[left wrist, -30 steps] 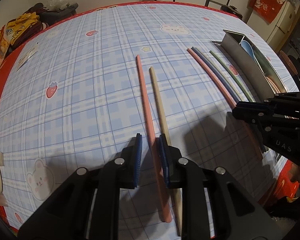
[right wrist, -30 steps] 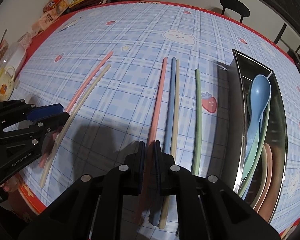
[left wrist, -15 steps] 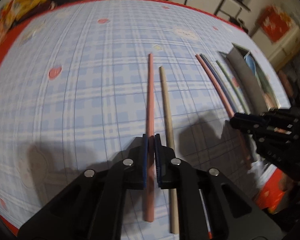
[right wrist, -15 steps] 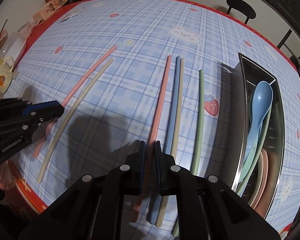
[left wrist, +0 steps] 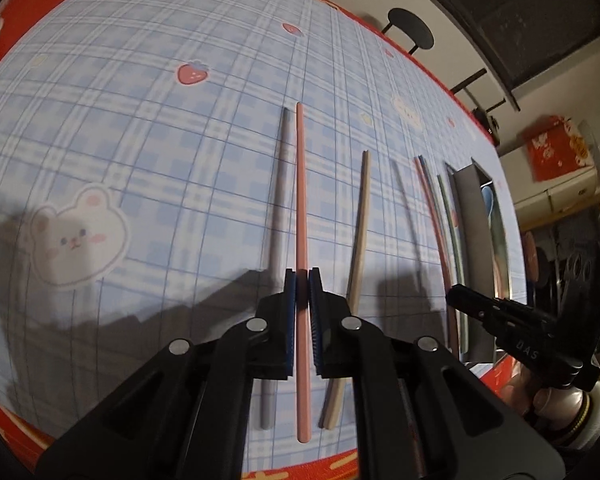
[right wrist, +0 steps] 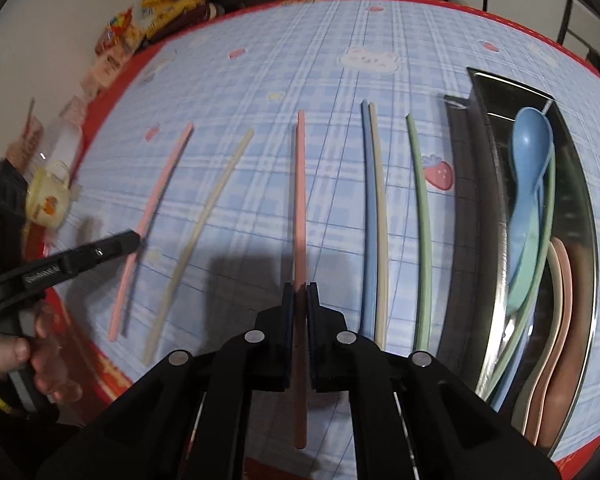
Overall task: Organize utensils
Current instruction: 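Lift the pink chopsticks off the cloth with both tools, then carry the pink chopstick to the drainer with the right tool while the left tool carries the other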
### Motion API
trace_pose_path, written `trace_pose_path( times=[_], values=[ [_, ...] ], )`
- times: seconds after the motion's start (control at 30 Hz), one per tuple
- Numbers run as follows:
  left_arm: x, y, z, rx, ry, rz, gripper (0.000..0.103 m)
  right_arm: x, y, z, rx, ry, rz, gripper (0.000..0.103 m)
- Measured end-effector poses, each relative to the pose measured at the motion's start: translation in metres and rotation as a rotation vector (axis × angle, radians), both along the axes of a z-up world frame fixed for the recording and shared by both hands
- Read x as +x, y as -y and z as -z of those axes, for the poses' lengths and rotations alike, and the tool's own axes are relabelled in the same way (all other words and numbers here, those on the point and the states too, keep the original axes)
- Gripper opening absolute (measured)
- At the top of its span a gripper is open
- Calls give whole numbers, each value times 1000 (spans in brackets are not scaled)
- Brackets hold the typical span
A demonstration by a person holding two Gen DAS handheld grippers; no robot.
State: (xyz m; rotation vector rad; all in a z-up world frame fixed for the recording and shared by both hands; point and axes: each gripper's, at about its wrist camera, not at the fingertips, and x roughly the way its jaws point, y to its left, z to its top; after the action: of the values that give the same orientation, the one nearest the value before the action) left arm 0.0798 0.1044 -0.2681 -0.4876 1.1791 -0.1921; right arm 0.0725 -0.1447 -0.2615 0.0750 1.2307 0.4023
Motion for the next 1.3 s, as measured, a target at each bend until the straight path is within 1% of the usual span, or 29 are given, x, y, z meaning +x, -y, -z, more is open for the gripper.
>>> trace_pose_path(
  times=[0.07,0.13,0.43,0.6,0.77,0.9,0.97,1.1,1.2,1.3],
  values=[
    [-2,-2,-4,-9,8,1,10,-2,8,-8,39,22,31,7],
    [-3,-1,-8,-9,19,5,10,-5,14,-13,57,39,52,7],
    [-7,12,-28,31,73,59,10,-14,21,-22,77,82,71,7],
    [-6,13,-37,63,79,72,10,-21,28,-30,99,119,75,7],
    [1,21,-57,82,105,100,10,-26,45,-41,126,174,117,7],
    [10,41,-73,81,129,149,10,-28,64,-49,133,210,163,7],
    [16,58,-80,72,136,183,10,-30,75,-51,133,220,188,7],
    [25,91,-86,38,138,239,10,-33,104,-52,127,229,251,7],
    [32,122,-89,18,143,286,10,-35,124,-50,119,220,295,7],
    [39,153,-87,-17,133,326,10,-36,141,-47,110,209,322,7]
  ],
)
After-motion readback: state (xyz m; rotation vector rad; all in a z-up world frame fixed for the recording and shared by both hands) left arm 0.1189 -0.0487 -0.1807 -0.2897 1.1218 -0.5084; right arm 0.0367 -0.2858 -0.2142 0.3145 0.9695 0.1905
